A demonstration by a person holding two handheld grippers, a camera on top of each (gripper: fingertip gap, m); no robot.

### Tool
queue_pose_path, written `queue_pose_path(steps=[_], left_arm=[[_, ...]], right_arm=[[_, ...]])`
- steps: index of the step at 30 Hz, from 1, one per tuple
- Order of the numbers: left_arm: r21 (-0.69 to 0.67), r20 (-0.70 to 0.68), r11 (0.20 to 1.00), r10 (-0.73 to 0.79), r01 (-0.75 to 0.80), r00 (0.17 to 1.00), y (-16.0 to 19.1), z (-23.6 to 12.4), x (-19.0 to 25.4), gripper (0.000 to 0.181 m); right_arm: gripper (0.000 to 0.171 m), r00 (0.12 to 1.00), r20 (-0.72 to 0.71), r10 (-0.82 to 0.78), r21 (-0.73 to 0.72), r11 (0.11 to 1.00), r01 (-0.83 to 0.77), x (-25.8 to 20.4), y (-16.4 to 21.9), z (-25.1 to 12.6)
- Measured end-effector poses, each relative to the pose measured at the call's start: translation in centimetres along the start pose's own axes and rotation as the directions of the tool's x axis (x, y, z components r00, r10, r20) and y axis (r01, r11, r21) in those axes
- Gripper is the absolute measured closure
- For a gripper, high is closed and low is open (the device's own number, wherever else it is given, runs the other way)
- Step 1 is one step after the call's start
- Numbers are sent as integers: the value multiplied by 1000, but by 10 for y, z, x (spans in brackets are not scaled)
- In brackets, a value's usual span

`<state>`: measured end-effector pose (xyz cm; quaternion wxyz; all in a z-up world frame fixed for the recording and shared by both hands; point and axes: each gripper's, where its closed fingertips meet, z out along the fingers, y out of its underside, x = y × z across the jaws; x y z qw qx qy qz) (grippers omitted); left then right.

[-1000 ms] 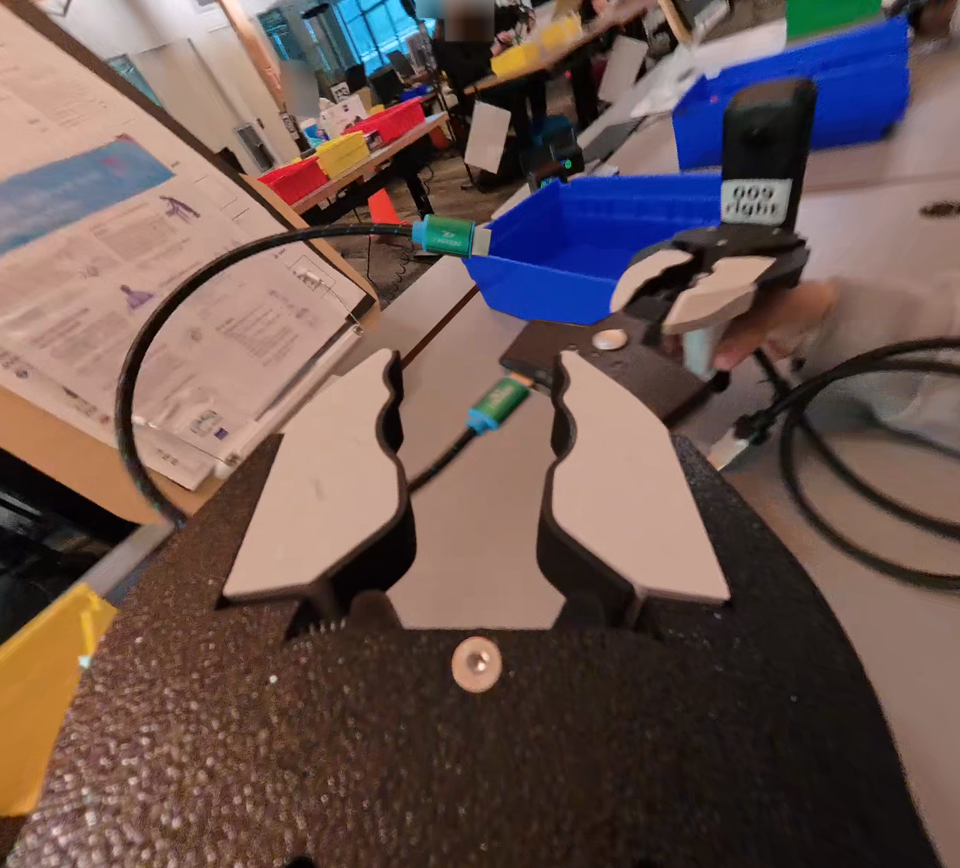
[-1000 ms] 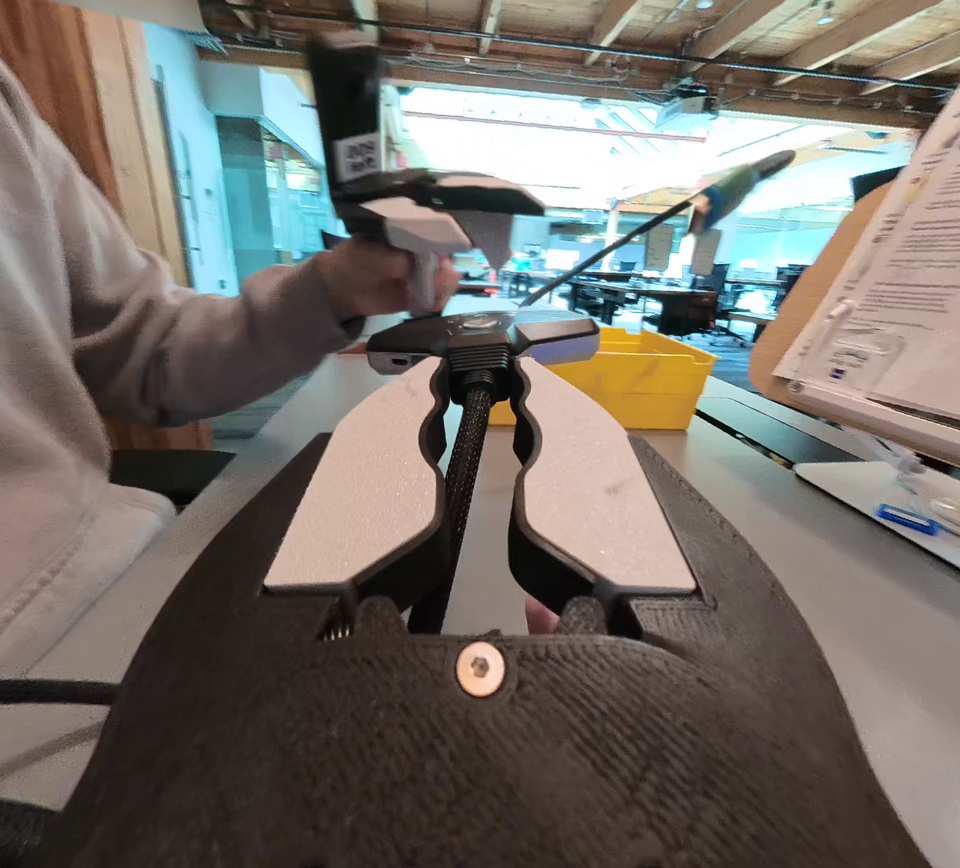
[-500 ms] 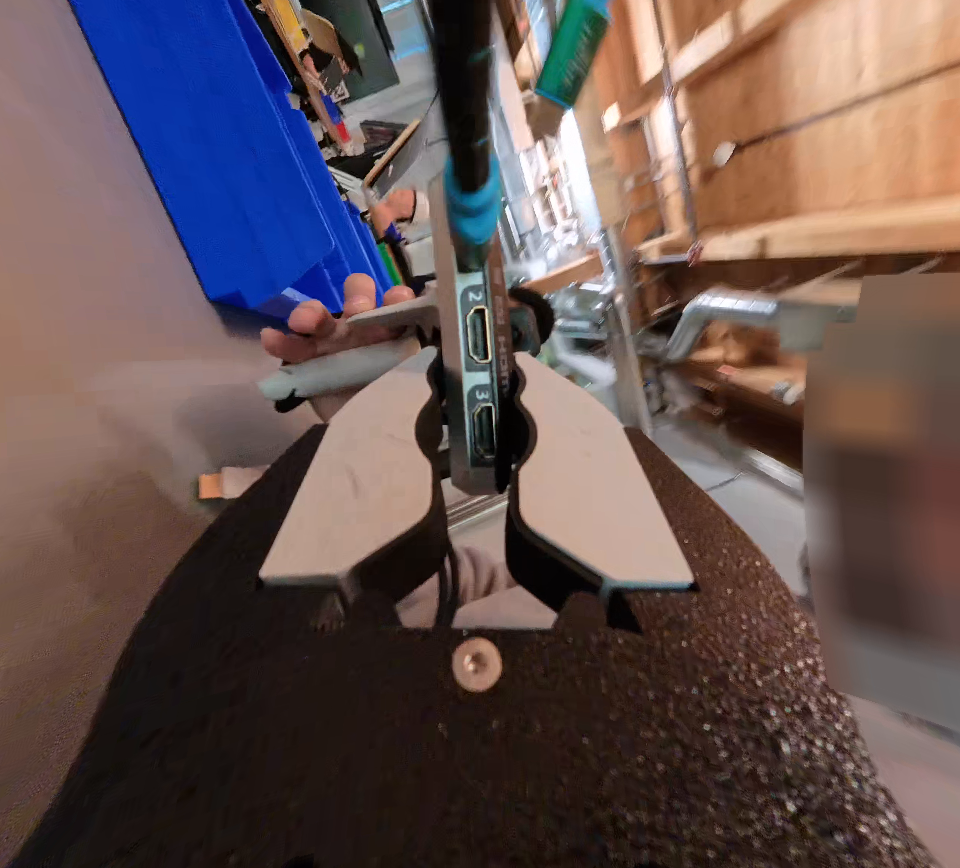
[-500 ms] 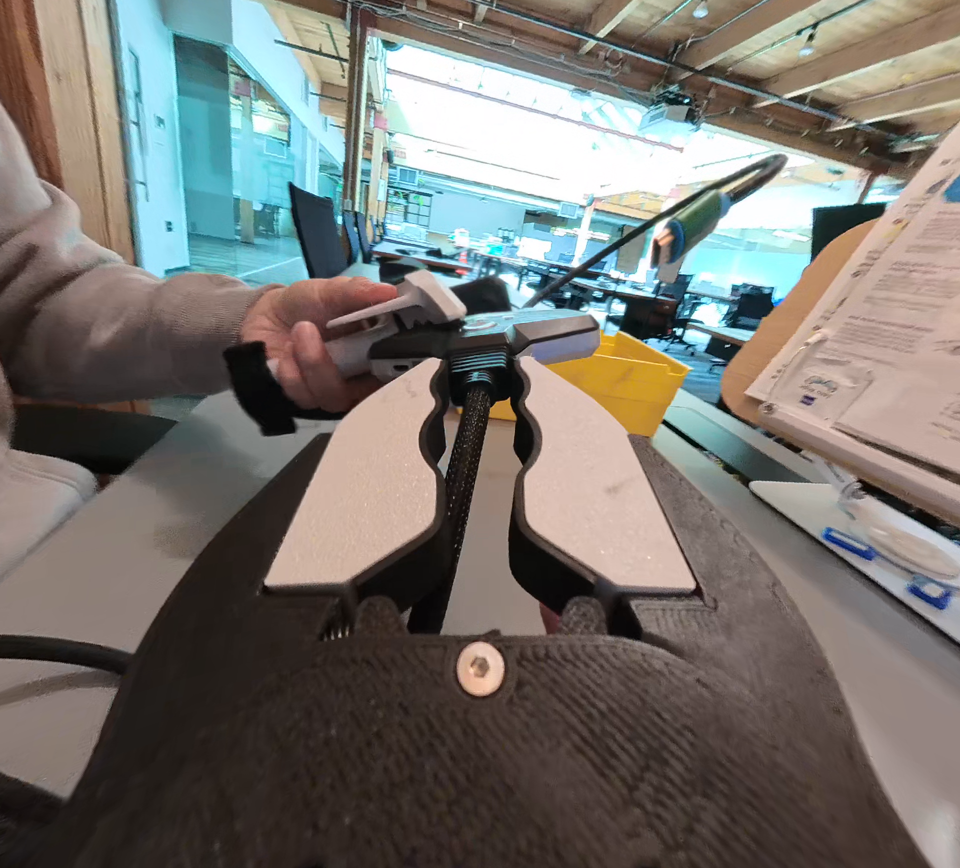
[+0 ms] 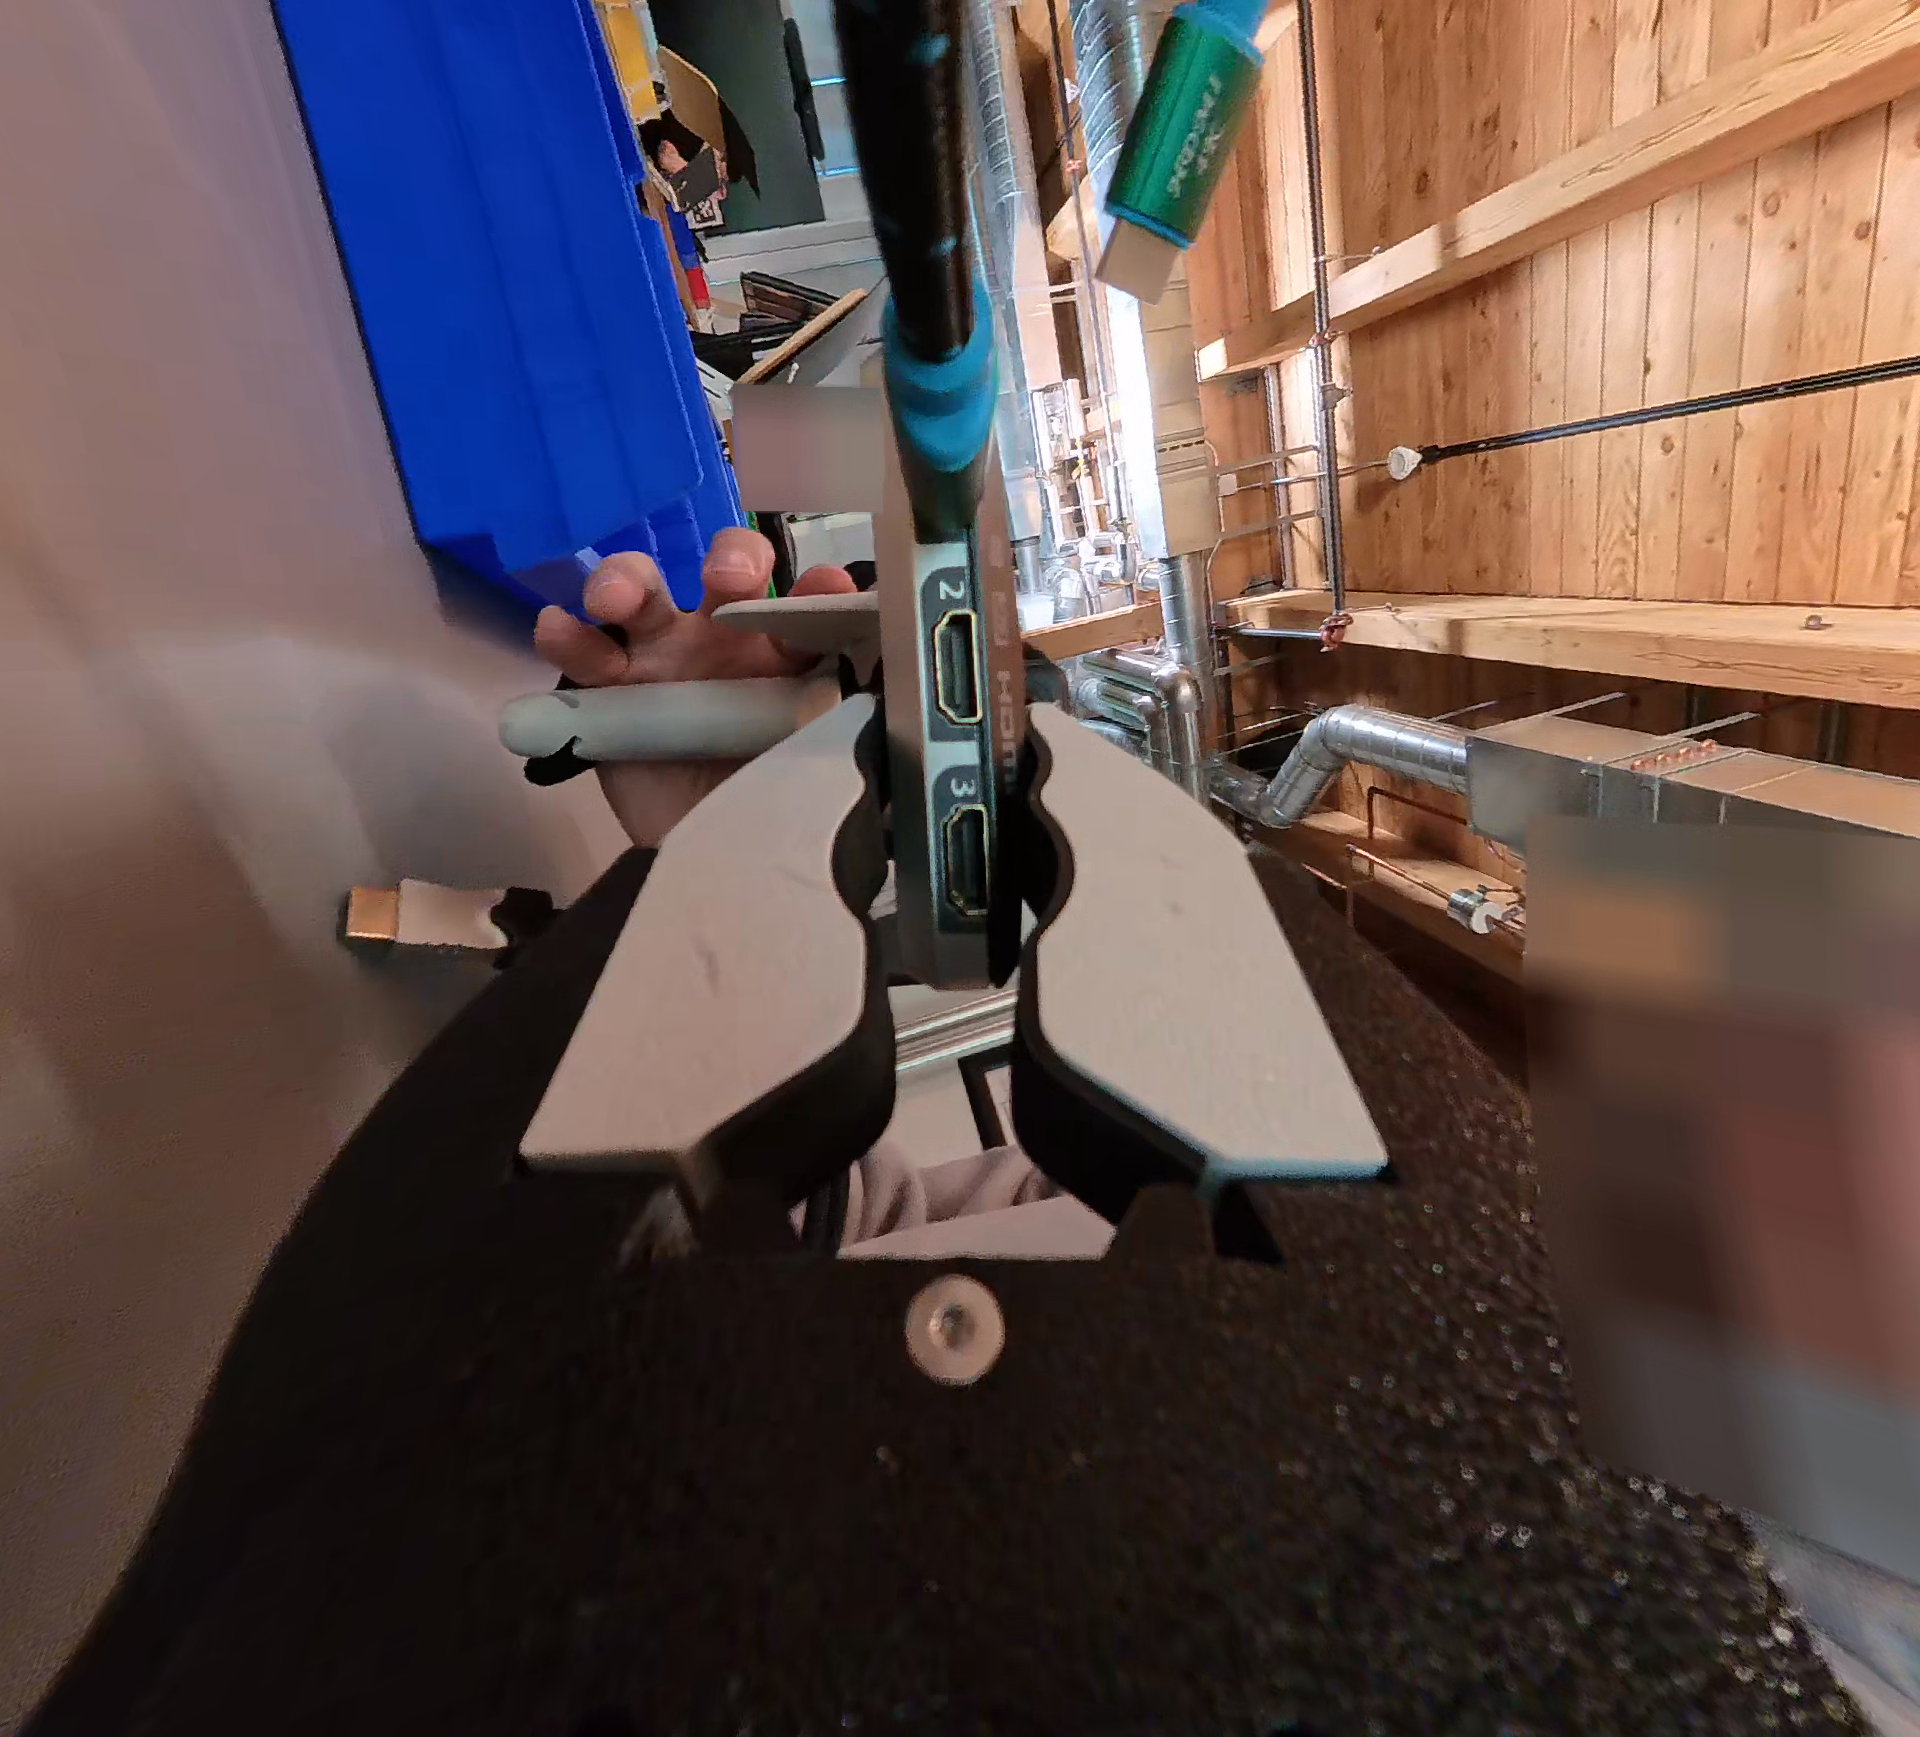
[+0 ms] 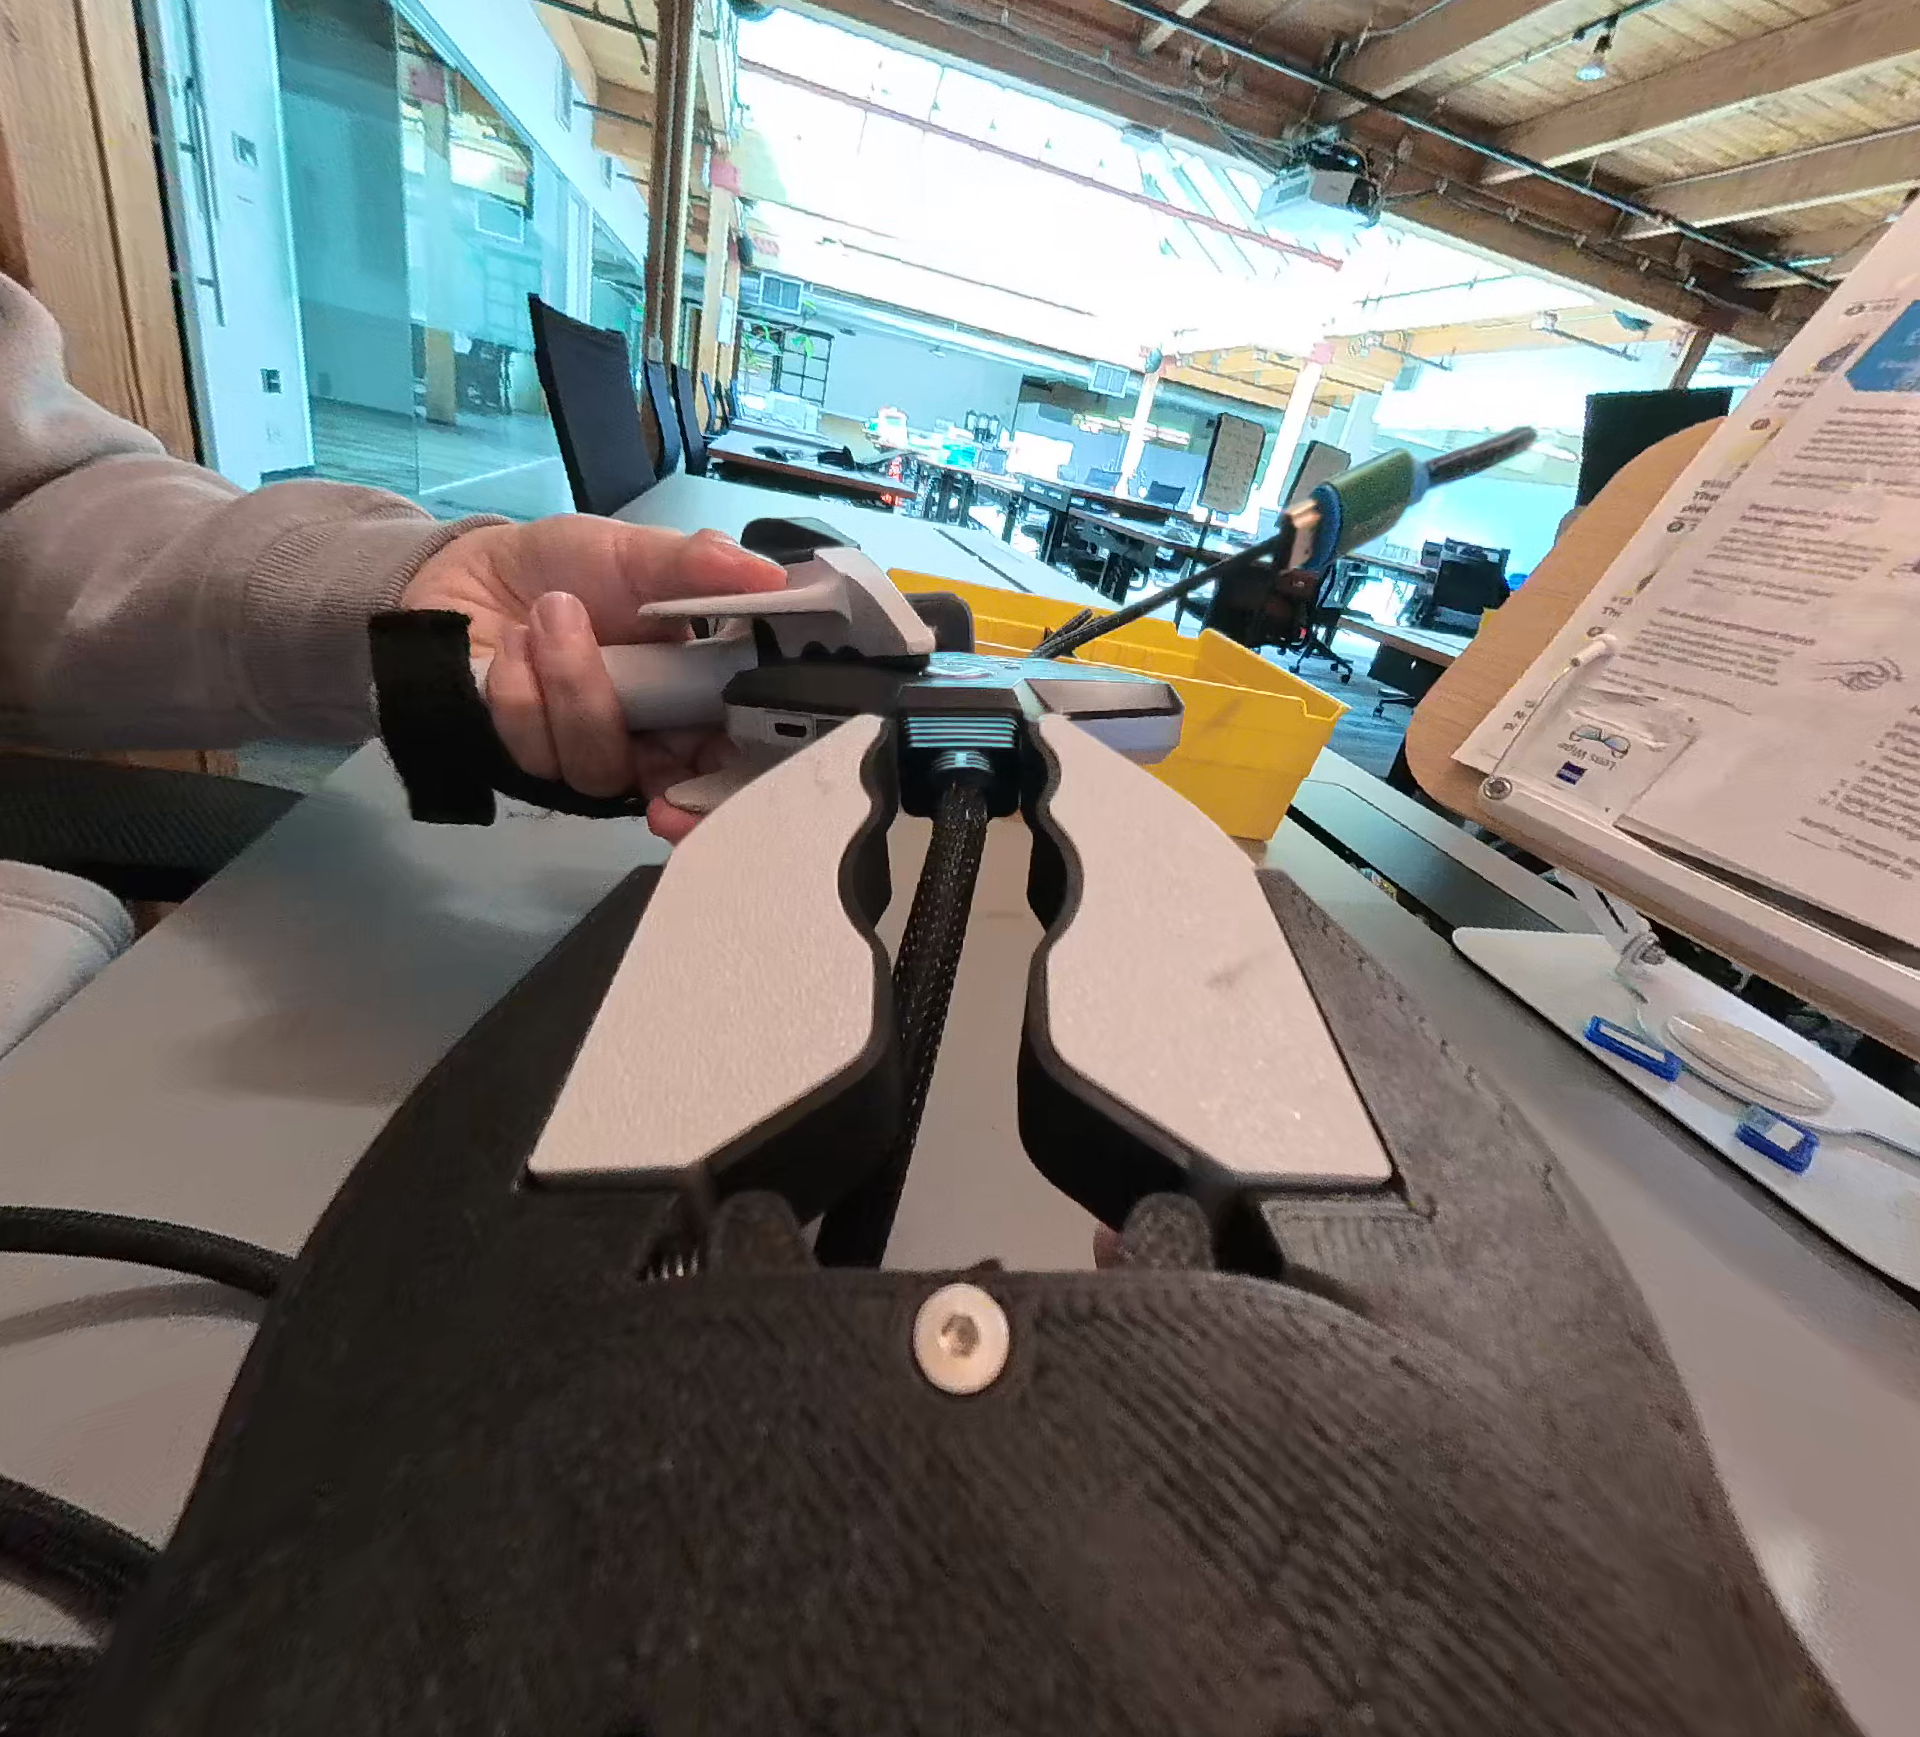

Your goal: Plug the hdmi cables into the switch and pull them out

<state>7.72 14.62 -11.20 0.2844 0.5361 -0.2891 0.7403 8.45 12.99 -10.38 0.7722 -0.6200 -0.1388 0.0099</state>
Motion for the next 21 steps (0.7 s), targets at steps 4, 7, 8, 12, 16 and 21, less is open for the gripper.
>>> queue_pose_path(steps=[4,7,8,12,16,21], left_arm=[[6,2,1000,-12,12,1000,-1,2,1,160],[1,18,1000,16,-16,1000,-4,2,0,160],[-2,20,1000,27,-27,999,-4,2,0,160],[-12,30,993,118,-118,993,-6,2,4,158],[-123,117,883,465,-452,877,-8,-6,11,153],[-326,200,412,910,-851,364,-33,-25,46,151]], right_arm=[[149,999,-5,36,13,999,-36,2,-2,-1],[149,998,-21,66,-6,998,-66,4,0,1],[149,998,-24,53,-30,998,-54,4,2,1],[149,996,-40,78,-21,997,-79,5,-2,3],[149,991,-48,122,46,992,-120,10,-9,-3],[149,982,-34,186,162,971,-178,20,-23,-23]])
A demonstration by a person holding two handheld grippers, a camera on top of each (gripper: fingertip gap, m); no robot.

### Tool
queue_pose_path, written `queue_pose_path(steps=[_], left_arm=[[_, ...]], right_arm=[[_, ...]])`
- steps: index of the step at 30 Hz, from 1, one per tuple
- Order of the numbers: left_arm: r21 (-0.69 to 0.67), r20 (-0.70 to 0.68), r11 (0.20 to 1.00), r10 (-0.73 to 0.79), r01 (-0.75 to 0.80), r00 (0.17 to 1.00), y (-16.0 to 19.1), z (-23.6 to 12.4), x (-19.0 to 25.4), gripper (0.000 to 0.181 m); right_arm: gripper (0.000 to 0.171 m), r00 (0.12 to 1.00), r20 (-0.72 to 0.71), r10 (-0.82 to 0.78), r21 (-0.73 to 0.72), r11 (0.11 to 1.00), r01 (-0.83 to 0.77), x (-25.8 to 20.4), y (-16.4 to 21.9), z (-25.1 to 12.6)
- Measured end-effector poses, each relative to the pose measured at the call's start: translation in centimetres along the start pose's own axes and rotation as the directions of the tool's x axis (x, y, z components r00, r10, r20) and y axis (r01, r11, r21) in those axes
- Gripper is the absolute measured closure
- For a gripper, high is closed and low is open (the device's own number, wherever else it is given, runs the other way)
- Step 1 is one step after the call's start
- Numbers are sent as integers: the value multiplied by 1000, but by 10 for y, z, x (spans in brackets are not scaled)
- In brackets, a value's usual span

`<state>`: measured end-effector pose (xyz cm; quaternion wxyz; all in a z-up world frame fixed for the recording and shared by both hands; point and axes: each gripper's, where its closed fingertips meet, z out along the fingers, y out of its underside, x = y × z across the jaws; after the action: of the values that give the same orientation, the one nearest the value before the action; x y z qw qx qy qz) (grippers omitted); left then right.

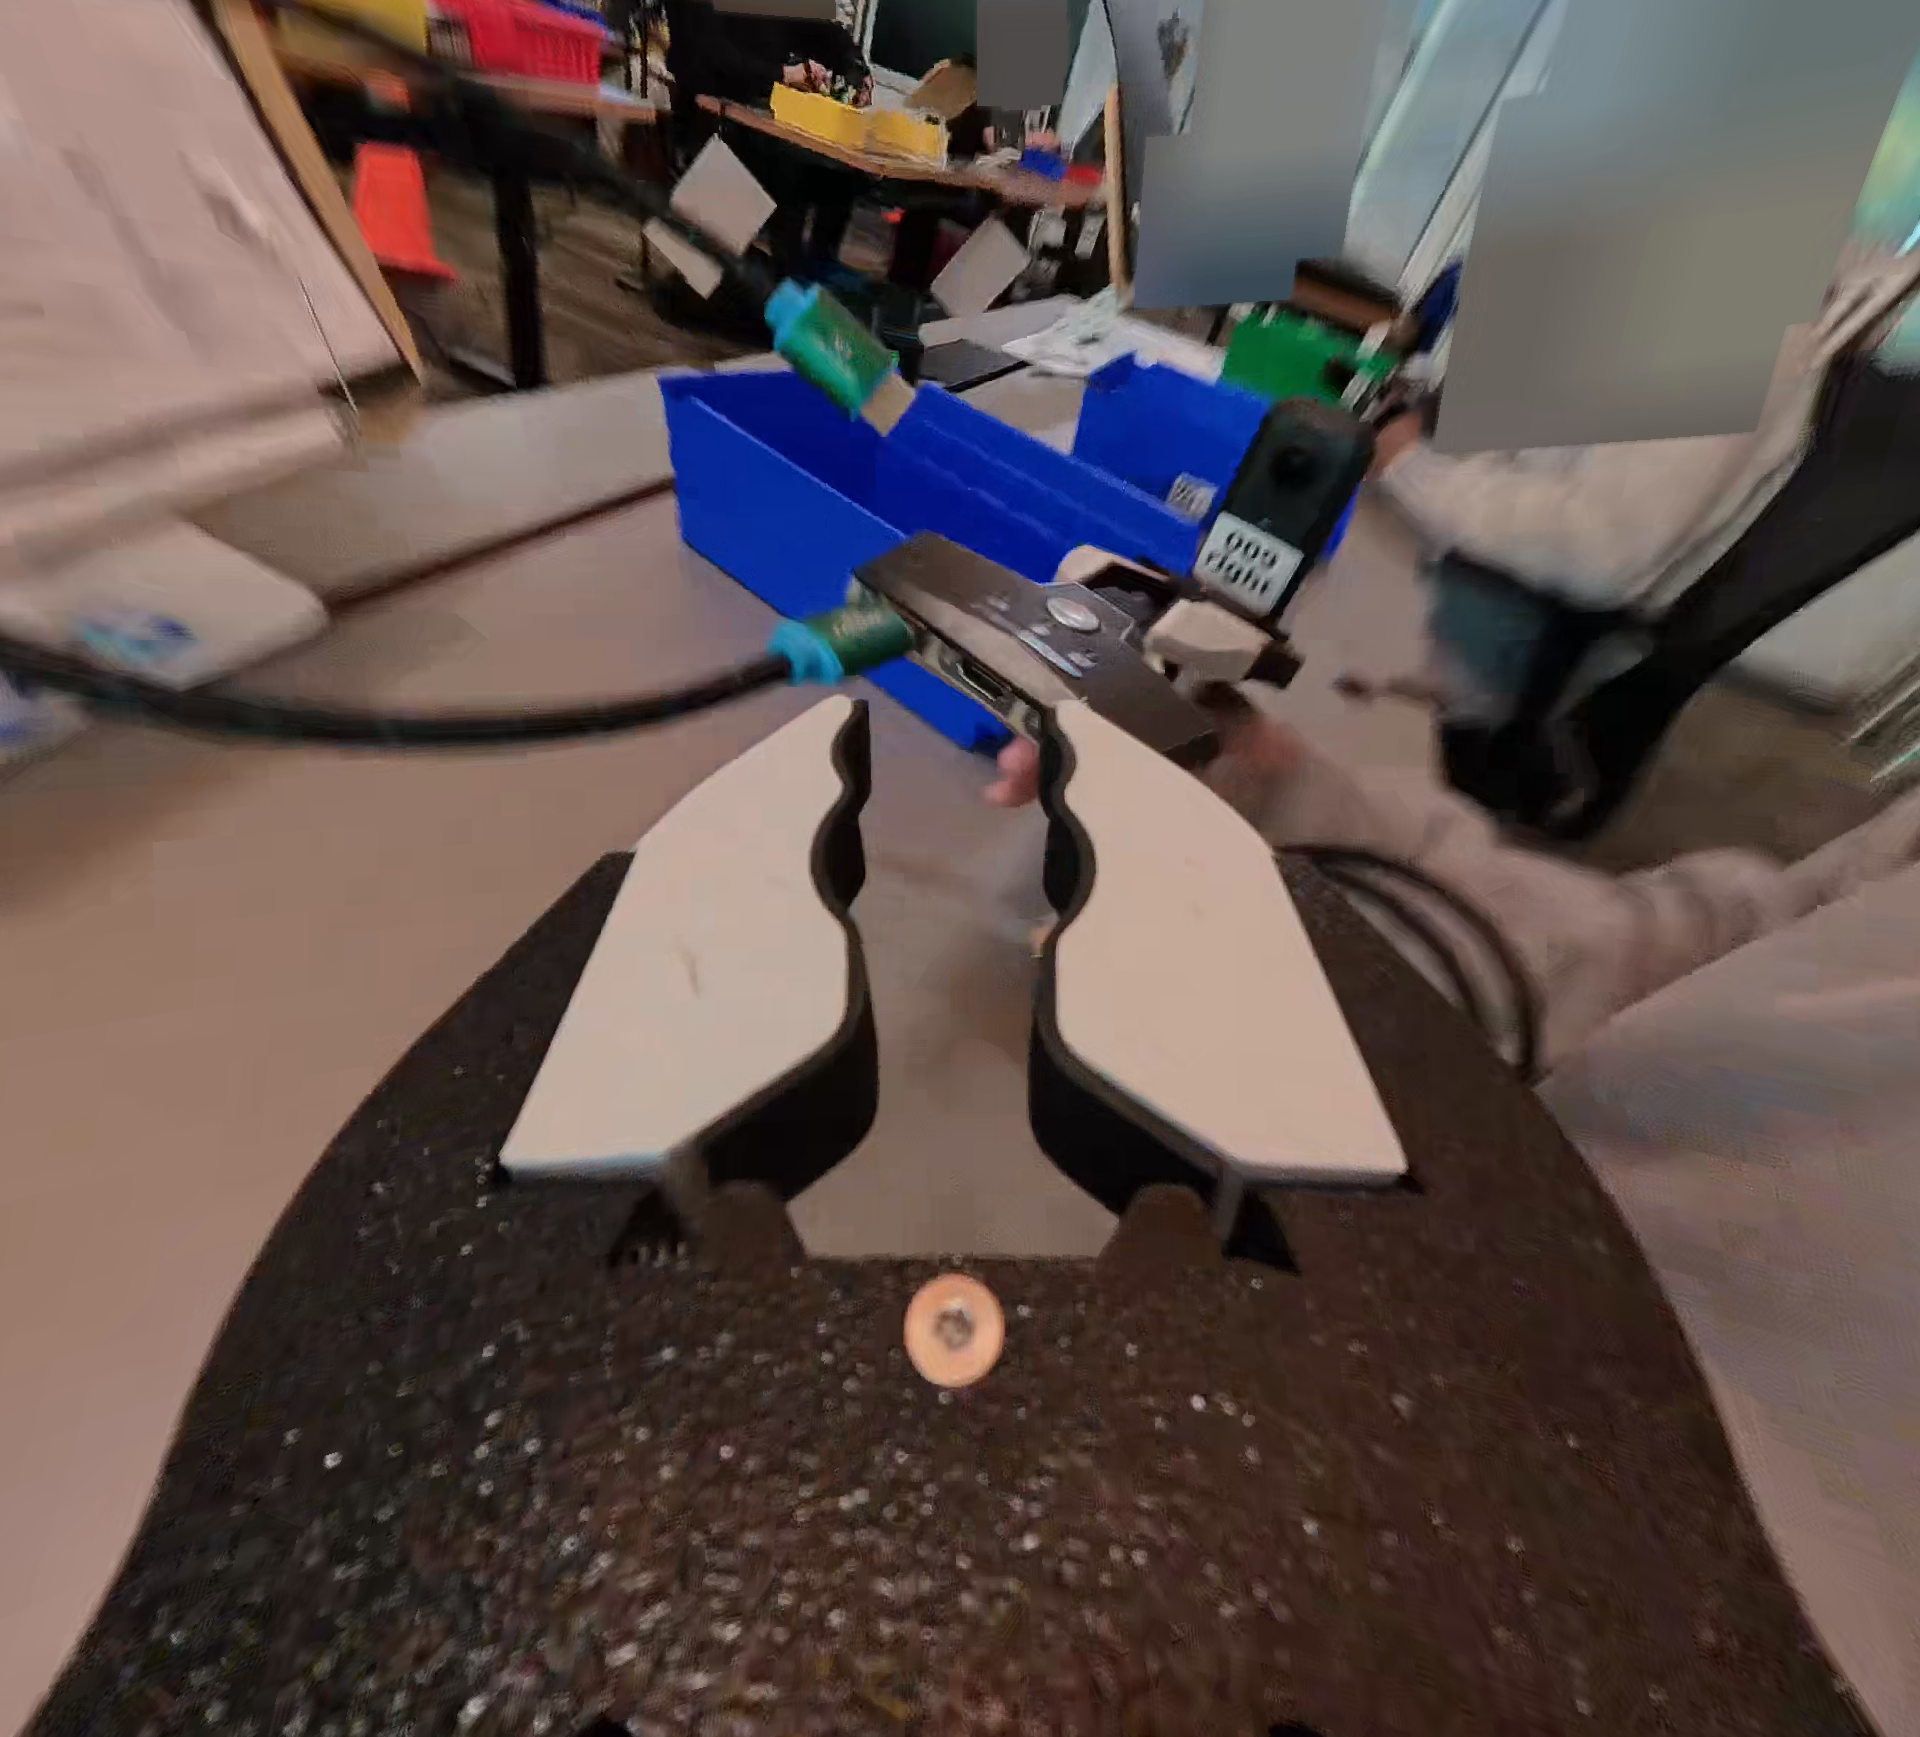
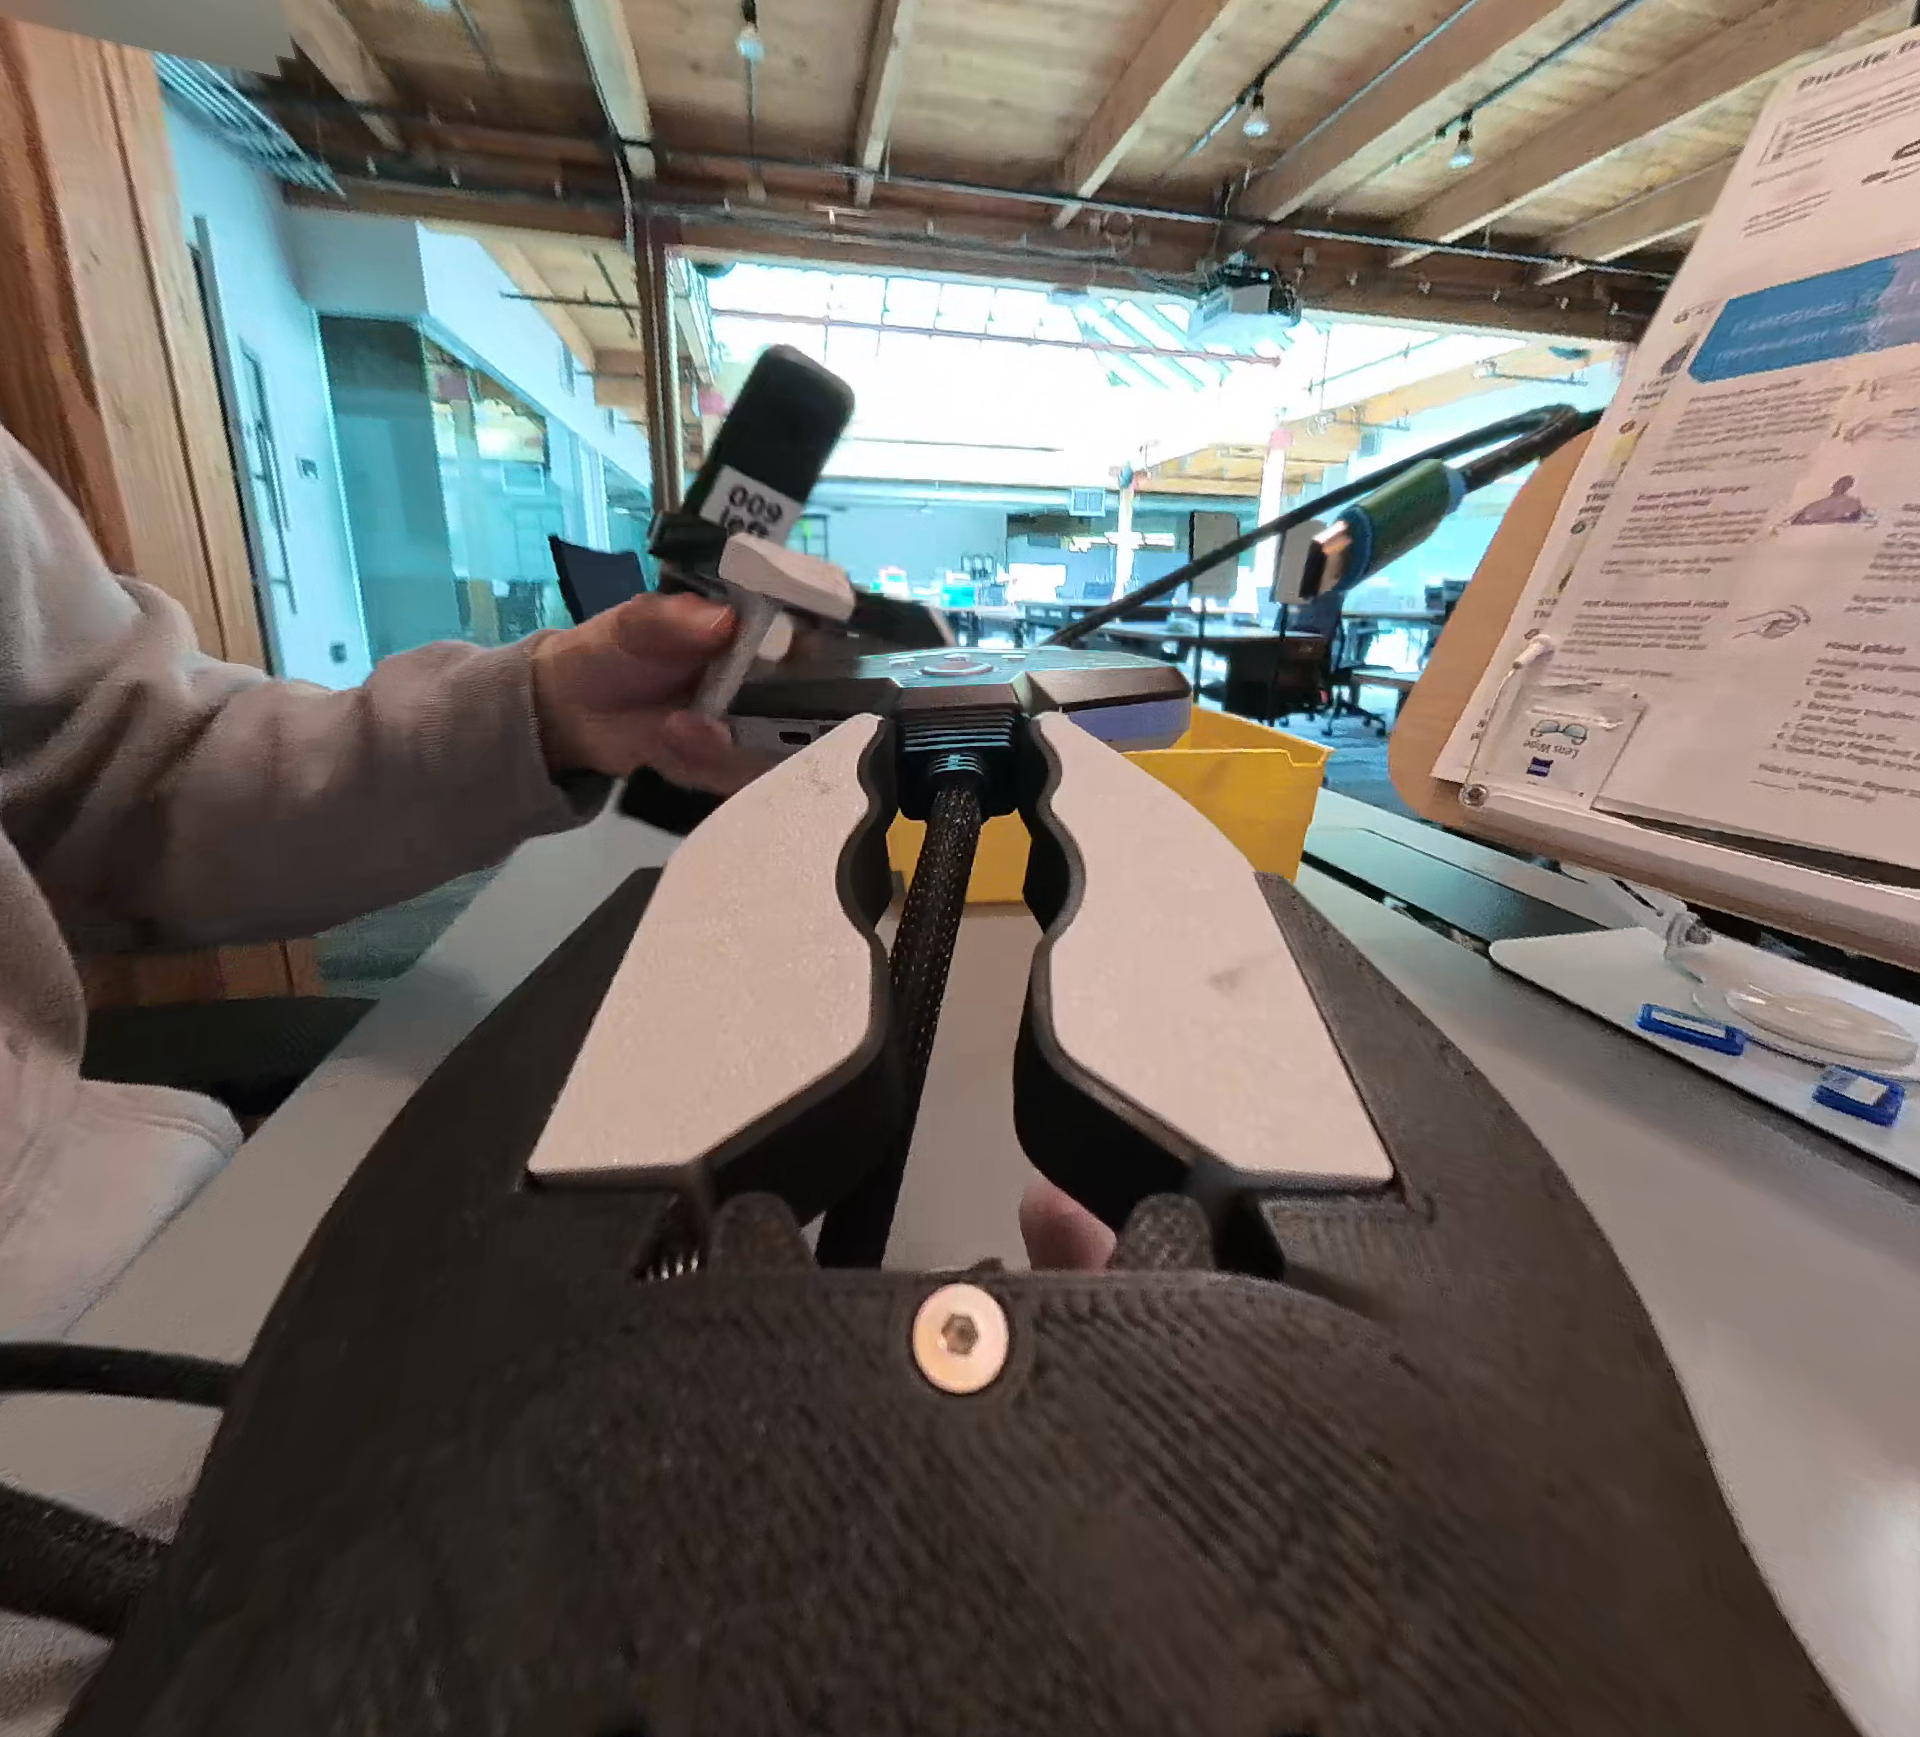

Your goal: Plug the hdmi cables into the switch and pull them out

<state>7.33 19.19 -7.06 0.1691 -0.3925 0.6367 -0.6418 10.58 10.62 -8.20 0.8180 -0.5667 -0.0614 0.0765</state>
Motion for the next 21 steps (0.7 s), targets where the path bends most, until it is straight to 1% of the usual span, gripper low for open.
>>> queue_pose_path(steps=[2,3,5,8,11,13,16,17,19,21], left_arm=[[-56,3,975,217,-216,976,-14,-4,2,151],[-87,-27,954,286,-287,958,-17,-4,4,152],[-141,-79,918,362,-370,929,-18,0,1,153],[-229,-142,868,418,-441,897,-8,6,-7,154],[-289,-172,783,524,-551,834,1,9,-10,151],[-317,-211,744,550,-589,808,6,10,-9,149],[-369,-224,723,540,-583,811,11,10,-18,147],[-391,-231,712,538,-583,811,14,9,-21,143],[-411,-268,696,524,-588,808,19,7,-21,154],[-429,-297,701,487,-571,821,24,6,-19,161]], right_arm=[[149,999,37,24,17,1000,-25,-4,-2,-1],[149,998,59,33,27,999,-35,-7,-3,0],[149,994,104,43,35,998,-47,-14,-3,3],[149,995,96,38,21,999,-40,-14,1,4],[149,995,99,31,-8,1000,-30,-13,5,1],[149,994,106,35,-14,999,-34,-14,6,2],[149,991,129,41,-22,999,-39,-18,8,4],[149,988,148,45,-18,999,-43,-21,8,5],[149,989,144,31,-31,999,-27,-21,10,6],[149,989,143,35,-34,999,-30,-21,10,6]])
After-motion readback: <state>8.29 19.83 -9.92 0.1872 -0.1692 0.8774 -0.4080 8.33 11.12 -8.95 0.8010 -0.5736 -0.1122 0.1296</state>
